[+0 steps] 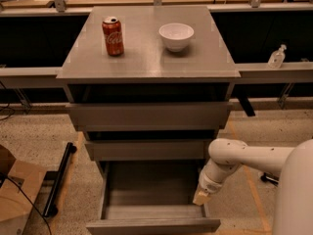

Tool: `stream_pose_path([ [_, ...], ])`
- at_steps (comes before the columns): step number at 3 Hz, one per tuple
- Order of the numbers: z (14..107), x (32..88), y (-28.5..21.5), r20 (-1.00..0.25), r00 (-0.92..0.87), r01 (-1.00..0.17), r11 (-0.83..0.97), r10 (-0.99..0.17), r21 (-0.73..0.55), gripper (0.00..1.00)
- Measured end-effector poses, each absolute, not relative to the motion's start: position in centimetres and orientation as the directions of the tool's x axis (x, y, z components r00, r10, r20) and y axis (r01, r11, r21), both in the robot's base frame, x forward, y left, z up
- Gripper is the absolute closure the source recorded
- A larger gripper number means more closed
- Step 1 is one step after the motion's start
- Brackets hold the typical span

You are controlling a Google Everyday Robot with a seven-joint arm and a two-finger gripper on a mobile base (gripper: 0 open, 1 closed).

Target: Close bottom drawer

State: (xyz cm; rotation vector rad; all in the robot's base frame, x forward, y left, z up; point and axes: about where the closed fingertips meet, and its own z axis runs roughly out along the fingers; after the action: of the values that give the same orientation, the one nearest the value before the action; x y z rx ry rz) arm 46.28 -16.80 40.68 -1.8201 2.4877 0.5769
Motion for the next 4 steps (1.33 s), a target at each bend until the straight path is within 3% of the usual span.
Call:
stream_pose_path([
  [4,27.6,45.9,-15.4,-0.197,-0.421,-0.793,0.254,-0.885,0.554,1.00],
])
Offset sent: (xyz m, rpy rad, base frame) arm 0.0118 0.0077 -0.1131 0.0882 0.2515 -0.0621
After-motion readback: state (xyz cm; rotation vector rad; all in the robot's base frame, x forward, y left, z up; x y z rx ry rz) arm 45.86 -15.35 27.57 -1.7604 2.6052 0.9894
